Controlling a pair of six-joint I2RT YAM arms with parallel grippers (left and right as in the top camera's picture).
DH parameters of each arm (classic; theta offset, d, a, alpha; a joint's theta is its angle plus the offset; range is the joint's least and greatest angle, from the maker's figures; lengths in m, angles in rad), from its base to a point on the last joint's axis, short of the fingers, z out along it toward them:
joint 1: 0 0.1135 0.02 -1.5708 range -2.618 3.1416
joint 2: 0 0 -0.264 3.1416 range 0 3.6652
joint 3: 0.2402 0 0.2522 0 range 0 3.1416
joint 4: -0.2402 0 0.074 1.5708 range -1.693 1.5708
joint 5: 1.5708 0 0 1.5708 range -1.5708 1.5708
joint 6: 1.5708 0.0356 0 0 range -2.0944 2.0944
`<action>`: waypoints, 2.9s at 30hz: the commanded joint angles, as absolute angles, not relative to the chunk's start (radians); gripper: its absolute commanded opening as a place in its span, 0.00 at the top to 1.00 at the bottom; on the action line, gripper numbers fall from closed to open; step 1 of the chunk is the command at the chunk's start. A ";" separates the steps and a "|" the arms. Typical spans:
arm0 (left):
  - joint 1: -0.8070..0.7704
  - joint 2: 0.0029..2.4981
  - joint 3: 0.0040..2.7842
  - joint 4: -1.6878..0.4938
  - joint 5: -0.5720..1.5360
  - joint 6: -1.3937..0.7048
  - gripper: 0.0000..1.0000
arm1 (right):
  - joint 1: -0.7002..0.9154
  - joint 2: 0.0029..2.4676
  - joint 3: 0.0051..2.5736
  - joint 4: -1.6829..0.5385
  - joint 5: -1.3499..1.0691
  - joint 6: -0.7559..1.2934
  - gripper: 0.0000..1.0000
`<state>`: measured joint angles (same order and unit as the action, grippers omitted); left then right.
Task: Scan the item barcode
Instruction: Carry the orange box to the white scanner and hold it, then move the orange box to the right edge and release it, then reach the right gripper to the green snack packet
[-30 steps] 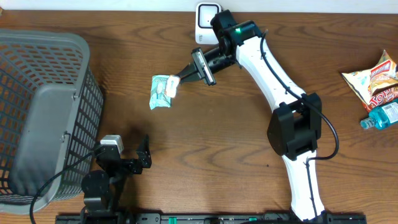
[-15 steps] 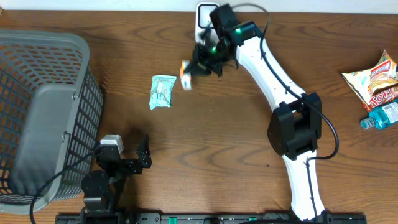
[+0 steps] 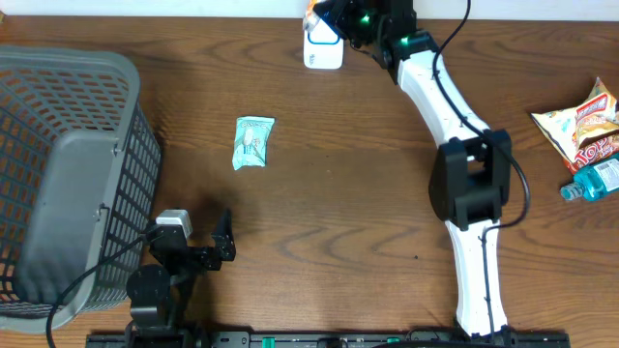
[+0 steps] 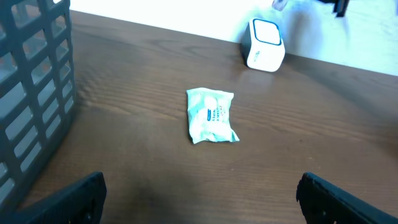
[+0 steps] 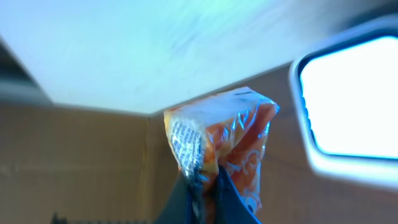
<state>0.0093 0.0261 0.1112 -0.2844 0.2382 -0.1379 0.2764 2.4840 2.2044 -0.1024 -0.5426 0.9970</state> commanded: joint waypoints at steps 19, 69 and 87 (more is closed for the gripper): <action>0.008 0.023 0.096 -0.306 0.251 -0.147 0.02 | 0.285 2.552 2.267 -0.183 -0.318 1.008 0.99; 0.008 0.023 0.096 -0.306 0.251 -0.147 0.02 | 0.059 2.055 2.052 -1.385 -0.019 0.500 0.01; 0.008 0.023 0.096 -0.306 0.251 -0.147 0.02 | 0.642 2.058 1.762 -0.767 -0.059 0.470 0.01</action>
